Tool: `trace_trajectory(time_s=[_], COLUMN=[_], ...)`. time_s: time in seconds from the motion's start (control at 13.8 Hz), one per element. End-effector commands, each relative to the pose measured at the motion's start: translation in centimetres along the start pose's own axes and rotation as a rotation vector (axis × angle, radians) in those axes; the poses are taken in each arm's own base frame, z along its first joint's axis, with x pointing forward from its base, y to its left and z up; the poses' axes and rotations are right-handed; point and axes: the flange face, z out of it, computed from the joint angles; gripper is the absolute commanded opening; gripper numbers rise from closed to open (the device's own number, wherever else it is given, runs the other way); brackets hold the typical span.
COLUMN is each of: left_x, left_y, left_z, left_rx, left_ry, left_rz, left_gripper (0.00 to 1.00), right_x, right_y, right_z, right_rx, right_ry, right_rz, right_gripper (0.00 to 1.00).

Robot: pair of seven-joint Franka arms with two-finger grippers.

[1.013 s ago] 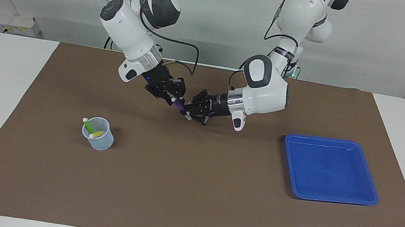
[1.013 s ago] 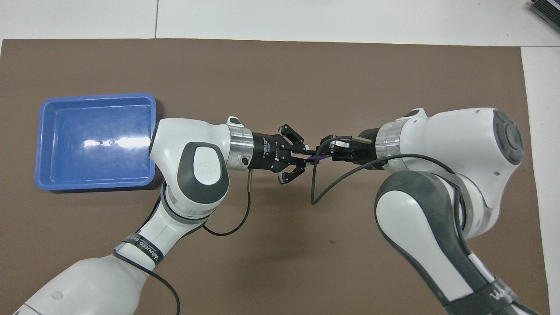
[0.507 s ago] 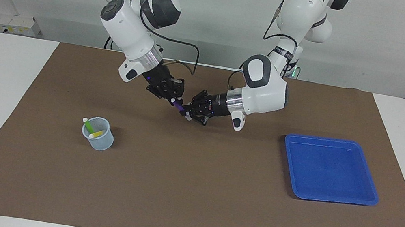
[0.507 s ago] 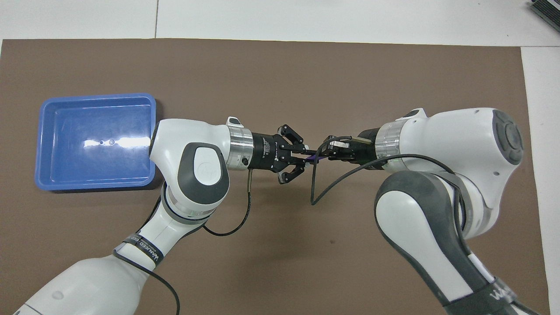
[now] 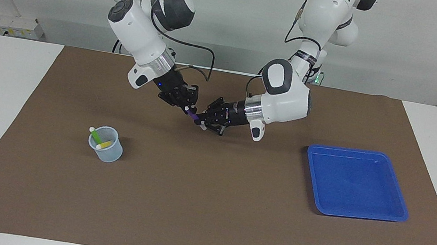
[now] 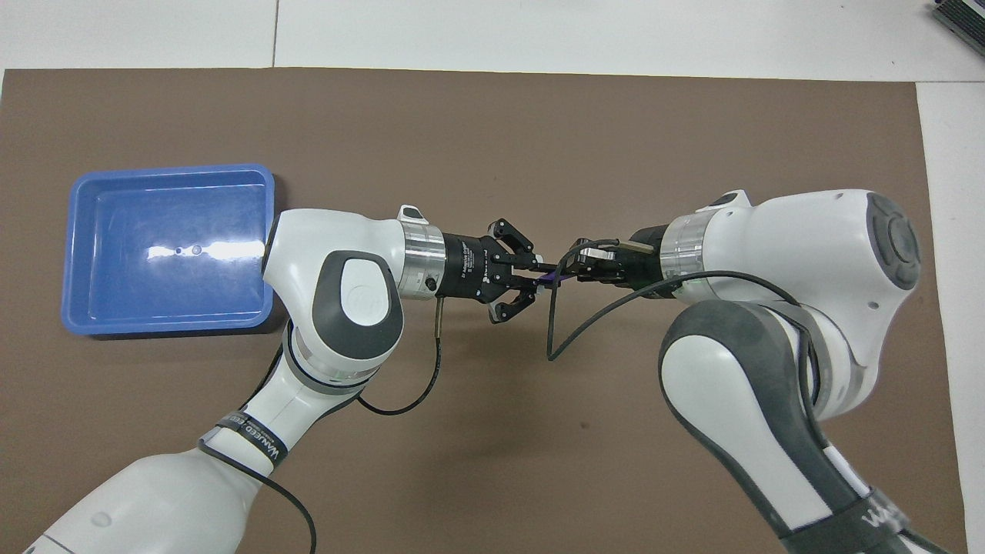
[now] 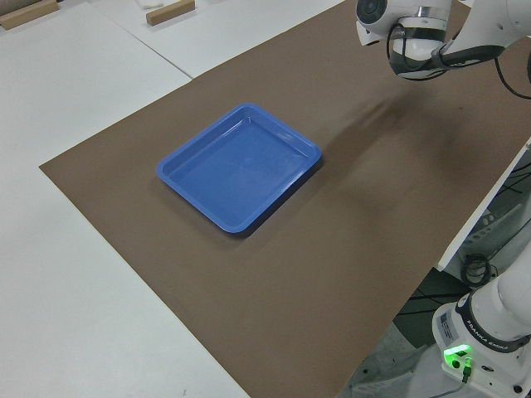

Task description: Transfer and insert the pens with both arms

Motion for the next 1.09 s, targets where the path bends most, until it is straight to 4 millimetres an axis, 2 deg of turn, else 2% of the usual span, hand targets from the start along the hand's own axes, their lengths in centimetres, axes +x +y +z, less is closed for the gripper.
trace_trajectory(time_s=[0.0,0.14,0.22,0.72,0.8,0.87,0.94,1.01], left_x=[-0.2,-0.2,-0.1,-0.4,-0.6,-1.0,-1.1,-1.4], left_y=[-0.8,-0.8,-0.8,-0.7,-0.6,-0.5,-0.5,-0.5], left_z=[-0.2,-0.2,-0.1,-0.3,-0.4,-0.5,-0.6,-0.8], left_rx=[-0.012,-0.012,-0.011,-0.018,-0.021,-0.026,-0.028,-0.033], left_ry=[-0.005,-0.004,-0.003,-0.001,0.001,-0.002,-0.002,-0.002], left_rz=[-0.011,-0.01,-0.011,-0.002,0.006,0.011,0.011,0.02], left_gripper=[0.0,0.0,0.0,0.0,0.17,0.48,0.99,1.0], right_x=[0.0,0.0,0.0,0.1,0.1,0.1,0.2,0.2], right_y=[-0.2,-0.2,-0.3,-0.3,-0.2,-0.3,-0.4,-0.4], right_z=[-0.2,-0.2,-0.1,-0.2,-0.1,-0.2,-0.3,-0.3], right_rx=[0.012,0.012,0.012,0.013,0.012,0.014,0.015,0.015], right_ry=[-0.006,-0.006,-0.006,-0.003,-0.004,-0.003,-0.001,-0.001], right_rz=[0.005,0.005,0.003,0.017,0.018,0.016,0.015,0.015], right_gripper=[0.17,0.03,0.0,0.0,0.0,0.0,0.0,0.0])
